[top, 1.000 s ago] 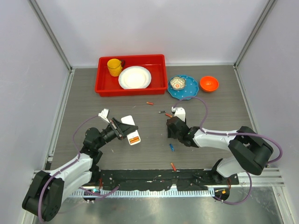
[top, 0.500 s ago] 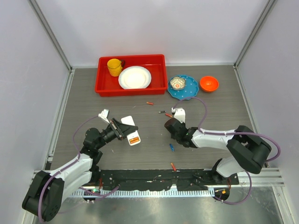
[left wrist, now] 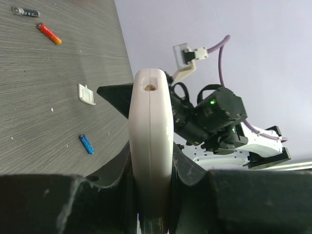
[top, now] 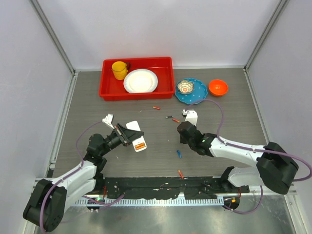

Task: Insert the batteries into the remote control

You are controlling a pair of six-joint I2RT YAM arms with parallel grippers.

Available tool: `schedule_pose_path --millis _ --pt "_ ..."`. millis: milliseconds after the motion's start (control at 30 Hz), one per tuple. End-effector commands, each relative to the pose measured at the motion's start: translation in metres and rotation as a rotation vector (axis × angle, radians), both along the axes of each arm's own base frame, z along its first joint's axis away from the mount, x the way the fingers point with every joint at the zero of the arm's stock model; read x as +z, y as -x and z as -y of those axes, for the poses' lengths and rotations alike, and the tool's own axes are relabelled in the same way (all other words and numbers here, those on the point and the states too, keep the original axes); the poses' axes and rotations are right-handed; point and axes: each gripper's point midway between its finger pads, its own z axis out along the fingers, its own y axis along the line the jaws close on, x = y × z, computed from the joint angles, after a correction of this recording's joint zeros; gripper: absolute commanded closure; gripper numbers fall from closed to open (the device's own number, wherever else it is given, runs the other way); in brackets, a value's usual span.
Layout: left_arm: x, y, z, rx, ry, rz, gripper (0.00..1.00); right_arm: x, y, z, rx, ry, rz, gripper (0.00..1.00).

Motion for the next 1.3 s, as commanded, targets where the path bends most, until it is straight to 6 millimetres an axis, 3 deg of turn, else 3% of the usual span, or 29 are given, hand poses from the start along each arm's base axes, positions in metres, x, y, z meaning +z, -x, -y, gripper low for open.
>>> schedule_pose_path --millis 0,100,133,167,267,300,467,600,767,1100,1267 --pt "0.017 -0.001 -0.002 0.010 0.030 0.065 1.00 0.037 -0.005 -0.020 0.050 -0.120 0.078 0.99" --pt "0.017 -0.001 -0.001 0.007 0.030 0.066 1.00 0.035 -0.005 -0.016 0.042 -0.072 0.054 0.99" --pt "0.017 -0.001 -0.002 0.012 0.031 0.065 1.00 0.031 -0.006 -0.016 0.042 -0.039 0.034 0.94" --pt "0.017 -0.001 -0.002 0.007 0.030 0.064 1.00 0.024 -0.003 -0.011 0.046 0.002 0.006 0.72" --pt "0.017 -0.001 -0.002 0.007 0.030 0.066 1.00 0.010 0.005 -0.009 0.060 0.026 -0.046 0.55" --pt "0.017 0.000 -0.002 0.008 0.029 0.065 1.00 0.008 0.006 -0.011 0.058 0.016 -0.054 0.54" --pt "0.016 0.001 -0.001 0.004 0.029 0.063 1.00 -0.002 0.012 -0.005 0.031 0.006 -0.070 0.51" --pt "0.016 0.001 -0.002 0.004 0.028 0.065 1.00 0.008 0.002 0.021 -0.089 0.069 -0.001 0.50" --pt "0.015 0.002 -0.002 0.005 0.027 0.064 1.00 -0.008 0.004 0.039 -0.159 0.049 -0.080 0.48" --pt "0.013 0.001 -0.002 0.006 0.024 0.058 1.00 -0.024 0.013 0.043 -0.196 -0.065 -0.124 0.43" --pt "0.013 0.002 -0.002 0.003 0.024 0.058 1.00 -0.020 0.009 0.043 -0.210 -0.101 -0.107 0.43"
